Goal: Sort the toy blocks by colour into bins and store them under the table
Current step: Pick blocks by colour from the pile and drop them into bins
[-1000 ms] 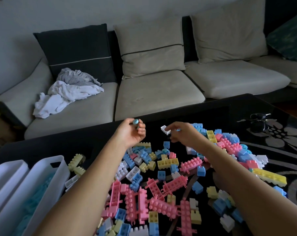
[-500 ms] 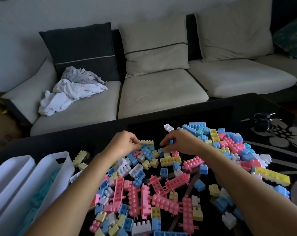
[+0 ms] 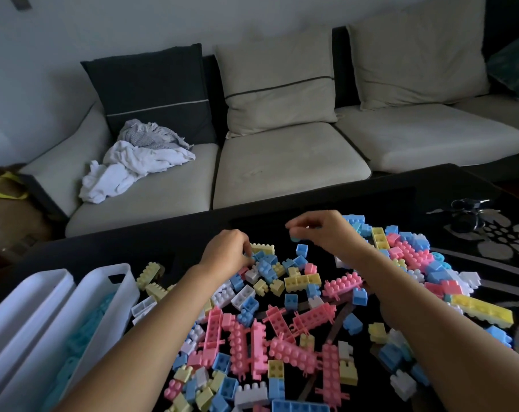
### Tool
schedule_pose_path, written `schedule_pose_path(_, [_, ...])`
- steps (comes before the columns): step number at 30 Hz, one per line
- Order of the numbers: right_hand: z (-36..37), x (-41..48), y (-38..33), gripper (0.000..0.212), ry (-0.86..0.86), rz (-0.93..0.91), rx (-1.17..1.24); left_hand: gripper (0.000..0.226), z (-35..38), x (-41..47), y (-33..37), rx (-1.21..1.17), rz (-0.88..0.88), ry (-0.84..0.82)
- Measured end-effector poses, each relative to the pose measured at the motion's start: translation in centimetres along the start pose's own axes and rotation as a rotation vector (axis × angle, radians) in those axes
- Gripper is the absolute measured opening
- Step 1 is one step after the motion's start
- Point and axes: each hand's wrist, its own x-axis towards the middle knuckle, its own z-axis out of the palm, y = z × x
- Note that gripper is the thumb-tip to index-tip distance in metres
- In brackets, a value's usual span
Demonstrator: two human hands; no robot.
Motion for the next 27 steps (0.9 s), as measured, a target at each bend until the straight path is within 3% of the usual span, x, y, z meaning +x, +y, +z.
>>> schedule_pose_path(2, [-0.5, 0.1, 0.1, 0.012, -0.028, 0.130, 0.339, 0.009, 0.2, -0.1, 0.0, 0.014, 0.013, 0.016])
schedule_pose_path(4, [-0.9, 0.2, 0.4, 0.013, -0.056, 0.205, 0.529, 0.009, 0.3, -0.3, 0.0, 0.034, 0.021, 0.040])
schedule_pose_path(10, [-0.4, -0.1, 0.2, 0.012, -0.074, 0.247, 0.454, 0.023, 0.2, -0.2, 0.5, 0.128, -0.015, 0.061])
schedule_pose_path(17, [-0.3, -0.1, 0.3, 0.015, -0.090, 0.296, 0.473, 0.025, 0.5, -0.3, 1.0, 0.226, 0.087, 0.127])
schedule_pose_path(27, [-0.5, -0.3, -0.6, 0.025, -0.123, 0.348, 0.756, 0.017, -1.3, -4.2, 1.1, -0.132, 0.011, 0.169])
